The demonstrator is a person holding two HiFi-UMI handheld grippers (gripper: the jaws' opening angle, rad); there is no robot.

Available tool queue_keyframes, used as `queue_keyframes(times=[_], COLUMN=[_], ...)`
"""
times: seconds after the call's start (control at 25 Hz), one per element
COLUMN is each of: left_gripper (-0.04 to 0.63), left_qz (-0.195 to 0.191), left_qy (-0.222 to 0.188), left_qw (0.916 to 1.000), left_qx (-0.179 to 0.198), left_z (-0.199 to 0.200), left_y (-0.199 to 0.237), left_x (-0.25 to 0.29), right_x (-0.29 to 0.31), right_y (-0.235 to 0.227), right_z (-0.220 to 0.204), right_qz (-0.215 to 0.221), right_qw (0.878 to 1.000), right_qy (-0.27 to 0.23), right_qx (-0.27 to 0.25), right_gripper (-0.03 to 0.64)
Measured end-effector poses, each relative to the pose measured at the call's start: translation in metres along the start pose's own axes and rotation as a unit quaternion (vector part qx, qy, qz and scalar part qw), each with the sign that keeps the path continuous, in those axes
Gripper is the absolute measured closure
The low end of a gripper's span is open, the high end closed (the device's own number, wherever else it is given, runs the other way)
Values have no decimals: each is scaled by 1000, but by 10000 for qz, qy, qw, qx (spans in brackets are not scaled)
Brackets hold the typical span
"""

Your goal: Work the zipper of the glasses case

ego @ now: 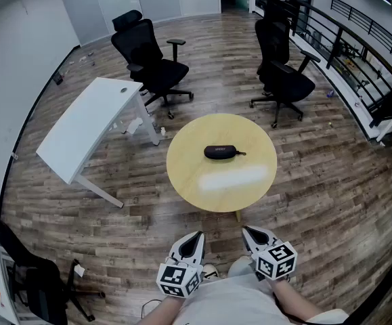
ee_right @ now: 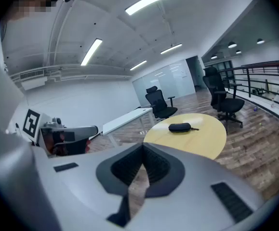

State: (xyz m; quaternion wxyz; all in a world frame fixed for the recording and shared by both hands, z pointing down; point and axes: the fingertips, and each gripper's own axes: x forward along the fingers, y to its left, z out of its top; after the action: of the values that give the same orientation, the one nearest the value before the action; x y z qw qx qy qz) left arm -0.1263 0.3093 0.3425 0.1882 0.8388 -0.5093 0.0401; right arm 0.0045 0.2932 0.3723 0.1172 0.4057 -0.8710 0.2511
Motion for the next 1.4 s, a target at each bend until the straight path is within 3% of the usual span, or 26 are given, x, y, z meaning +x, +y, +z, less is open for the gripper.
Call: queue_keyframes(times=[0.16,0.32,0.64,0.84,1.24,1.4], left_gripper=[588,588,588,588,588,588], left_qz=[-41,-95,40,202,2,-266], left_qy=[75,131,73,28,330,704], left_qw=[10000,9999,9999,9992,9985,9955], left_qx=[32,9,121,332,429,576], left_z=[2,5,51,83,95,87], left_y=[14,23,56,69,101,120], left_x=[19,56,189,252,288,306], right_x=[13,30,107,152,203,224], right_y=[-13,-43,-146,-182,-189,-217], right_z=[8,23,89,131,151,136], right_qz=[-143,-231,-81,234,582,532], right_qw=[9998,9996,9986,9970,9934,9922], right_qy=[-69,-16,33,77,282,762], right_qx=[75,-164,-524,-737,-952,-833], right_gripper=[626,626,626,626,626,626])
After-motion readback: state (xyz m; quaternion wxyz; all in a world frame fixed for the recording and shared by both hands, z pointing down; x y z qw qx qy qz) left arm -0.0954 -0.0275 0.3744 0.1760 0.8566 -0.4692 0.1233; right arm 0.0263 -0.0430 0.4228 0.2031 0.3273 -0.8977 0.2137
